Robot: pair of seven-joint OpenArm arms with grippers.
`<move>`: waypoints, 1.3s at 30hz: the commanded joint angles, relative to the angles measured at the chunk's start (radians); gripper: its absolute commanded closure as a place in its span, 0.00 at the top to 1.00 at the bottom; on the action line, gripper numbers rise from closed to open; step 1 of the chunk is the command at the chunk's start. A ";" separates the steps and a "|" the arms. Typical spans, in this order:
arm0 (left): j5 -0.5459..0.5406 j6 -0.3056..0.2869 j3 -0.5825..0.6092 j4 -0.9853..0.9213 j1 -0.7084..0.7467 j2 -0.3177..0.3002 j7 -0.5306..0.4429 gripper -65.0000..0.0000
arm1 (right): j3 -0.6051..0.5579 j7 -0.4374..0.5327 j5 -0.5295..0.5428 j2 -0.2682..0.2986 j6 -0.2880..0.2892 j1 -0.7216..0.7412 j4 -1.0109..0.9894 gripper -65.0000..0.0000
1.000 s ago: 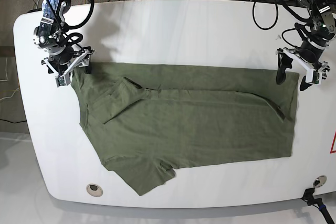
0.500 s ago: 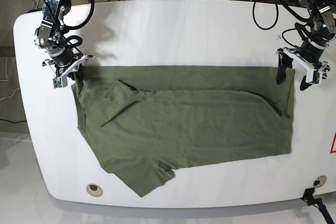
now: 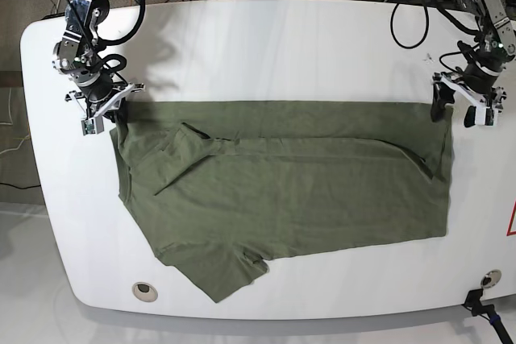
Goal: Fold the T-shirt properly
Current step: 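Grasp the folded shirt edge again with both grippers, then drag the folded shirt toward the arm bases with both grippers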
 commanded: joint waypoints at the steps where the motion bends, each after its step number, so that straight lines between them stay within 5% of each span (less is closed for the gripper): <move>1: -0.016 -0.008 -0.003 -0.013 -0.029 -0.017 -0.023 0.74 | 0.001 -0.031 -0.013 0.009 0.004 -0.004 0.002 0.00; 6: 0.079 -0.008 0.000 -0.065 -0.064 -0.028 -0.023 0.74 | 0.001 -0.033 -0.013 0.009 0.004 -0.004 0.002 0.00; 27: 0.085 -0.008 0.034 -0.236 -0.132 -0.008 -0.025 0.72 | 0.001 -0.034 -0.013 0.008 0.004 -0.006 0.007 0.00; 34: 0.085 -0.008 0.034 -0.236 -0.129 -0.008 -0.025 0.03 | 0.001 -0.034 -0.013 0.008 0.004 -0.006 0.007 0.00; 39: 0.085 -0.008 0.034 -0.236 -0.124 -0.009 -0.025 0.00 | 0.001 -0.036 -0.013 0.008 0.004 -0.007 0.016 0.00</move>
